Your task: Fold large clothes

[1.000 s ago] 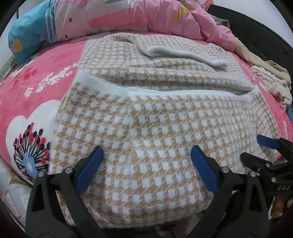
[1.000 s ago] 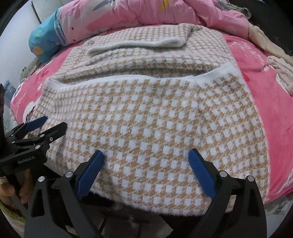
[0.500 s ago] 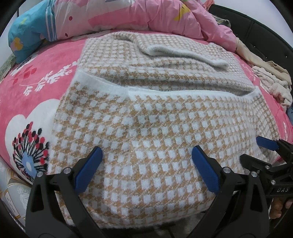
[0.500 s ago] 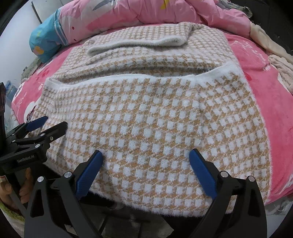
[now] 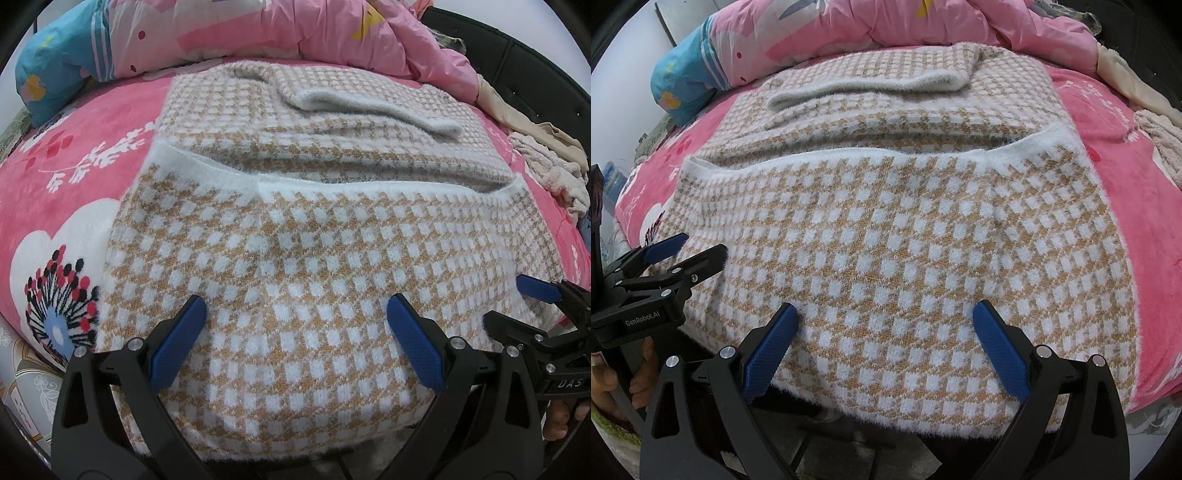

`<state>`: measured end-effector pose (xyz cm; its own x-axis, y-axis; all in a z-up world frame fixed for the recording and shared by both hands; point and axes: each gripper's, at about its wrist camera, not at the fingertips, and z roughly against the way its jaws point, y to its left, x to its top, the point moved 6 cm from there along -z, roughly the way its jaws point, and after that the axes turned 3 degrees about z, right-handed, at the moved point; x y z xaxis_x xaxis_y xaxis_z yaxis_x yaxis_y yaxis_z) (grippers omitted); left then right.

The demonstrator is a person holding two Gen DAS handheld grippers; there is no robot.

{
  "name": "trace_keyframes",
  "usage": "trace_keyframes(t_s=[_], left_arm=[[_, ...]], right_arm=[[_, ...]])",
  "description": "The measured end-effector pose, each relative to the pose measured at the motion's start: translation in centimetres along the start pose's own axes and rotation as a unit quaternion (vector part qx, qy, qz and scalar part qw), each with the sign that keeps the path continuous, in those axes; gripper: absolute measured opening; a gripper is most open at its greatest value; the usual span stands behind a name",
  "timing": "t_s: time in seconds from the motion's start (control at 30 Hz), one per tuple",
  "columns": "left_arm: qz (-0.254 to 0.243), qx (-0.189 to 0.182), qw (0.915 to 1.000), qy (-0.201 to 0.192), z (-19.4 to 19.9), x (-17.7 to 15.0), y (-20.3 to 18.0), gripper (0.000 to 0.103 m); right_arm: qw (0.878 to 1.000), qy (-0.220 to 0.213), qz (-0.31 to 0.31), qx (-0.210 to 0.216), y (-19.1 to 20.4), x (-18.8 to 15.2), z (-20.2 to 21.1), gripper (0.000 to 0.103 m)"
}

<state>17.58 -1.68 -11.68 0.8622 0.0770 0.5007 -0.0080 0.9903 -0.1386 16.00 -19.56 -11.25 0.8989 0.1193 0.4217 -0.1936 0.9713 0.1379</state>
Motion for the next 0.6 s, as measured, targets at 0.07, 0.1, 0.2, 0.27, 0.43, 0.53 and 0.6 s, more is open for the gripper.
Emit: trace_keyframes(t_s=[0.07, 0.1, 0.2, 0.27, 0.43, 0.53, 0.6], left_arm=[[0.000, 0.000, 1.0000, 0.000, 0.02, 0.03, 0.00, 0.095], [0.000, 0.000, 1.0000, 0.000, 0.02, 0.04, -0.02, 0.095], [0.000, 0.000, 1.0000, 0.000, -0.03, 0.03, -0.03, 0.095], [0.000, 0.000, 1.0000, 0.001, -0.05, 0.04, -0.04, 0.095], [0.000, 0.000, 1.0000, 0.001, -0.04, 0.07, -0.02, 0.095], [0.000, 0.000, 1.0000, 0.001, -0.04, 0.11, 0.01, 0.095], [0.000, -0.001, 1.0000, 0.001, -0.04, 0.13, 0.00, 0.095]], right_arm=[[1.000, 0.000, 0.000, 0.000, 0.03, 0.00, 0.01, 0.093], [1.000, 0.000, 0.000, 0.000, 0.03, 0.00, 0.01, 0.093], [1.000, 0.000, -0.001, 0.000, 0.04, -0.01, 0.02, 0.093], [1.000, 0.000, -0.001, 0.000, 0.04, -0.01, 0.03, 0.093], [1.000, 0.000, -0.001, 0.000, 0.08, -0.03, 0.04, 0.094], [1.000, 0.000, -0.001, 0.000, 0.07, -0.03, 0.06, 0.093], [1.000, 0.001, -0.001, 0.000, 0.08, -0.03, 0.06, 0.094]])
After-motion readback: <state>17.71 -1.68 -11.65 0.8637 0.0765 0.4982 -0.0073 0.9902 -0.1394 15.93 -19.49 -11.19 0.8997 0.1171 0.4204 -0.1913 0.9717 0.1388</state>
